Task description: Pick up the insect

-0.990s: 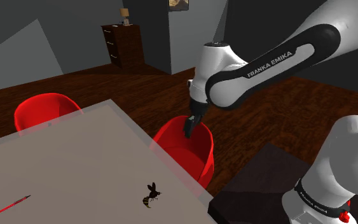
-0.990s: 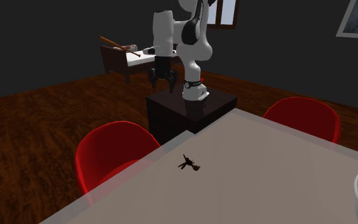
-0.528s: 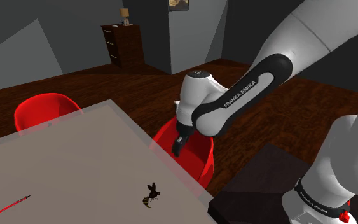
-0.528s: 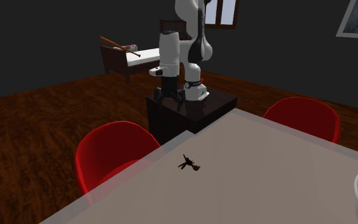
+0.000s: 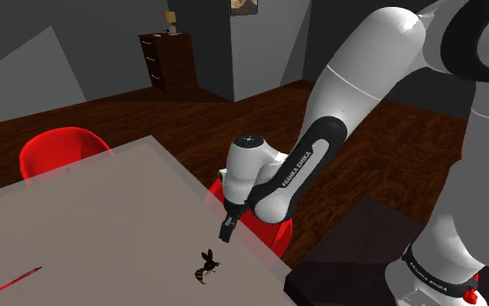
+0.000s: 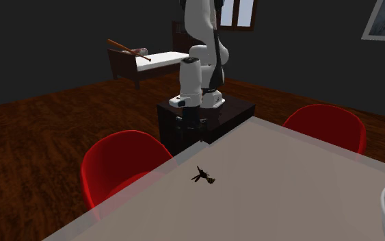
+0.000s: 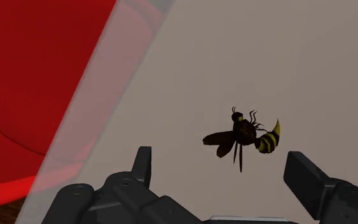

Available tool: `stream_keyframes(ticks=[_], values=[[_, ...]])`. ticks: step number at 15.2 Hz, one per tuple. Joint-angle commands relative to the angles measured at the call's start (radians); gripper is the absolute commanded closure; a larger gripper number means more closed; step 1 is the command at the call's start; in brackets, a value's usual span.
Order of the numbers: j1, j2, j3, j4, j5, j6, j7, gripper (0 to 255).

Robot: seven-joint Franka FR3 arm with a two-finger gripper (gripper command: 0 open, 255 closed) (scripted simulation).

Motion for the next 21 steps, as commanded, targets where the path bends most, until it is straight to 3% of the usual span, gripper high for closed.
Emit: stream_keyframes(ticks=[1,9,18,19,21], values=[[0.034,0.077,-0.016,0.042,-0.040,0.034,0.025,0],[0.178,0.362,-0.083,0.231,-0.125,0.128,0.072,0],[0.207,0.468,-0.116,0.278,-0.136,0.190,0.080,0],[0.209,0.467,-0.116,0.278,-0.136,0.189,0.081,255],[0.209,0.469,-0.116,0.281,-0.136,0.188,0.081,255]])
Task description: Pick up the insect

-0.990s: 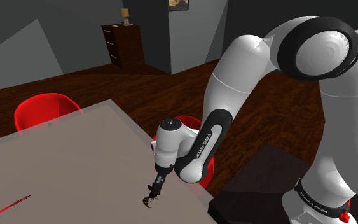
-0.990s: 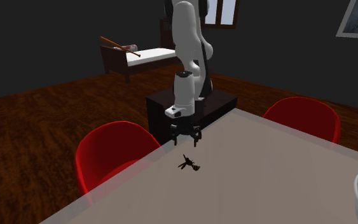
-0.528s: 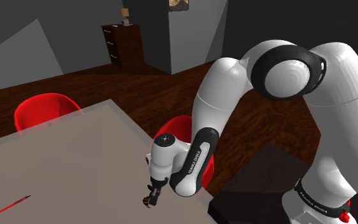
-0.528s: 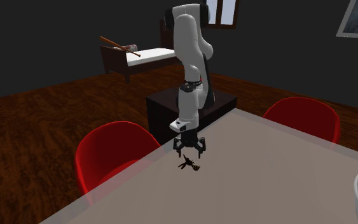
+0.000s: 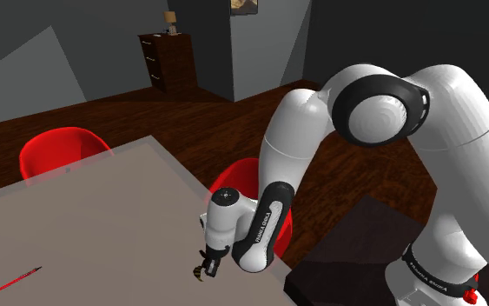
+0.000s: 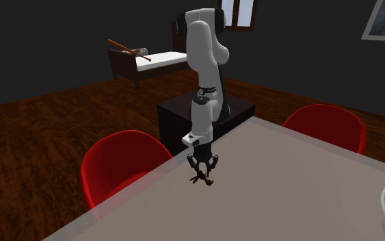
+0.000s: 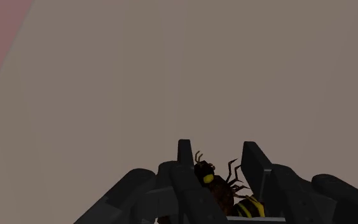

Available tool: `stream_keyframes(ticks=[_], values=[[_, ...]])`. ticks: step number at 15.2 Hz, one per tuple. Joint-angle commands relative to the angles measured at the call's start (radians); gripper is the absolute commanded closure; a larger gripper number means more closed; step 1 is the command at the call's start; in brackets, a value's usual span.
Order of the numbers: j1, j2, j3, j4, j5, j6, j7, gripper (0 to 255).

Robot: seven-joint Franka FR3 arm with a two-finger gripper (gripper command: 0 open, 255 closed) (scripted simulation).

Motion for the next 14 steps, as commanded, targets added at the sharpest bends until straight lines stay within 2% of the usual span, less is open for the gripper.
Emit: stream_keyframes(ticks=[1,7,14], values=[[0.003,0.007,0.003,-0.001,-0.001,0.002,0.000,255],[0.002,0.006,0.004,-0.002,-0.001,0.001,-0.001,255],[-0.025,-0.093,0.034,-0.045,0.010,-0.056,-0.008,255]])
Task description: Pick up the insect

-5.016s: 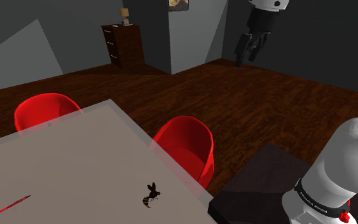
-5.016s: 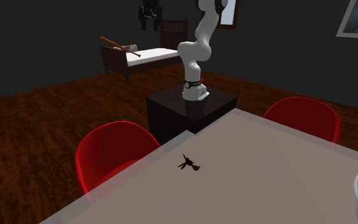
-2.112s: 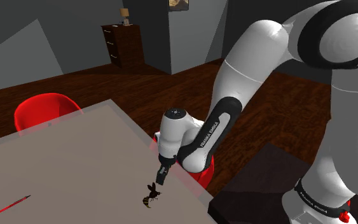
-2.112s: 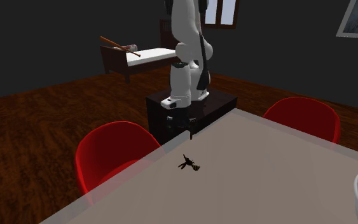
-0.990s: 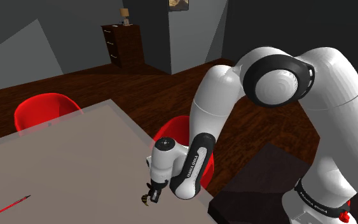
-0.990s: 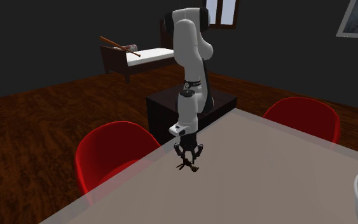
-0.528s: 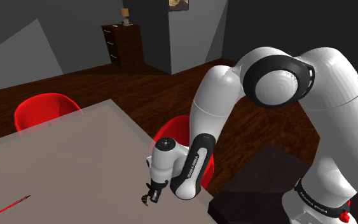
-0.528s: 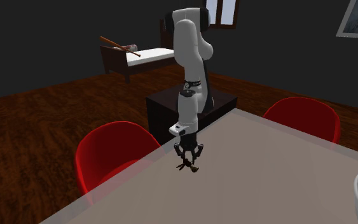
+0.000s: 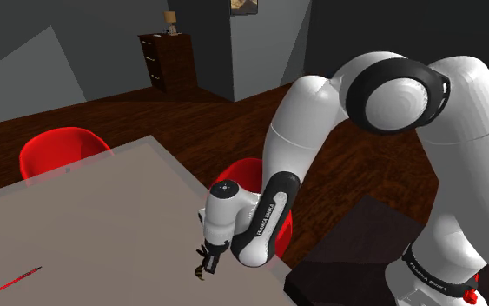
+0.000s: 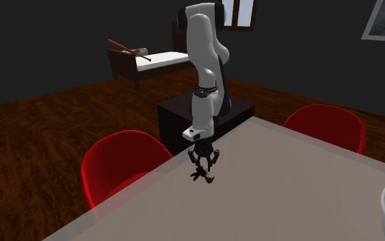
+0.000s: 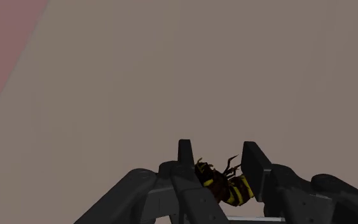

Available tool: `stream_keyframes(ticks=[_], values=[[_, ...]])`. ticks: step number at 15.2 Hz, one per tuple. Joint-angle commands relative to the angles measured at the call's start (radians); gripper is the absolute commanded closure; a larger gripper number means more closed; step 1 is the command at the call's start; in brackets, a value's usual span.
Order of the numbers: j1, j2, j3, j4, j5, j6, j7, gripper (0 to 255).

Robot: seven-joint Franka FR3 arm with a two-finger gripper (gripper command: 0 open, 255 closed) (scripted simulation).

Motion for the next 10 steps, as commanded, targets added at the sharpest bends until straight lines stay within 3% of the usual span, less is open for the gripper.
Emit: stream_keyframes(ticks=[1,10], values=[[-0.007,-0.030,0.009,-0.014,0.004,-0.016,-0.001,255],[-0.038,-0.126,0.046,-0.046,0.024,-0.083,-0.014,255]])
